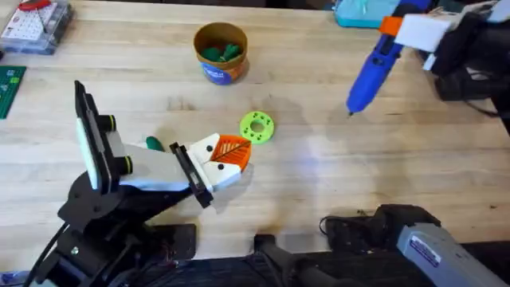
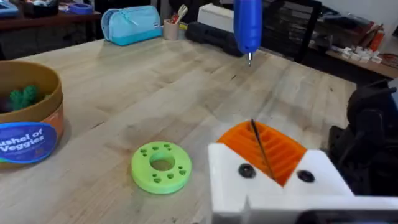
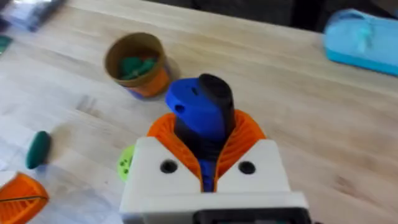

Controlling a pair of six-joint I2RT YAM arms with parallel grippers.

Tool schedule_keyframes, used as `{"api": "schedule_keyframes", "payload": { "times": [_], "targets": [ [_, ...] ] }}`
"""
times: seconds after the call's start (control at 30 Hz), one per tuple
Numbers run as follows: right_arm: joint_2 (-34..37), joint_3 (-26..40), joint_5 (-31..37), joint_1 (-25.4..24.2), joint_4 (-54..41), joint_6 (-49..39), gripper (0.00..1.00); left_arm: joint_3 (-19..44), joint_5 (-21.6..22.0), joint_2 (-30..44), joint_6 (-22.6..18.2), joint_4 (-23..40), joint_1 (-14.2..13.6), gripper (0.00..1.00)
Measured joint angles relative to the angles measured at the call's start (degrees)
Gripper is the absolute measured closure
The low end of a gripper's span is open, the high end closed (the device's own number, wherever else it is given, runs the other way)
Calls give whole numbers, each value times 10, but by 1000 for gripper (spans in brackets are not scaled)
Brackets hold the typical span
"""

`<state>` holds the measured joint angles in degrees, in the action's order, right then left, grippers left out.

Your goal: Pick up the gripper from the table and insert it into the empty holder that is missing its gripper. Then pick up a screw, insert it into the mounting hole, and use the screwdriver to tighten it. Finally, clean up the table by picking up the vegetable and placing it into the bucket.

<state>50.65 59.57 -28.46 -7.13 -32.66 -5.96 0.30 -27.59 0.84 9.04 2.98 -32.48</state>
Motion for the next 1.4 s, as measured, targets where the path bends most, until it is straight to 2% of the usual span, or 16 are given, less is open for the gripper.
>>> {"api": "schedule_keyframes", "payload": {
  "times": [0.13, 0.27, 0.57, 0.97, 1.23, 1.4],
  "targets": [
    [-31, -71, -17, 62, 113, 55, 940, 0, 0, 0, 0, 0, 0, 983],
    [-31, -116, -27, 139, 221, 113, 939, 0, 0, 0, 0, 0, 0, 983],
    [5, -128, -34, 296, 419, 162, 940, 0, 0, 0, 0, 0, 0, 983],
    [25, -130, -40, 407, 546, 207, 939, 0, 0, 0, 0, 0, 0, 983],
    [43, -130, -41, 469, 566, 223, 940, 0, 0, 0, 0, 0, 0, 983],
    [67, -130, -42, 488, 563, 225, 939, 0, 0, 0, 0, 0, 0, 983]
  ]
}}
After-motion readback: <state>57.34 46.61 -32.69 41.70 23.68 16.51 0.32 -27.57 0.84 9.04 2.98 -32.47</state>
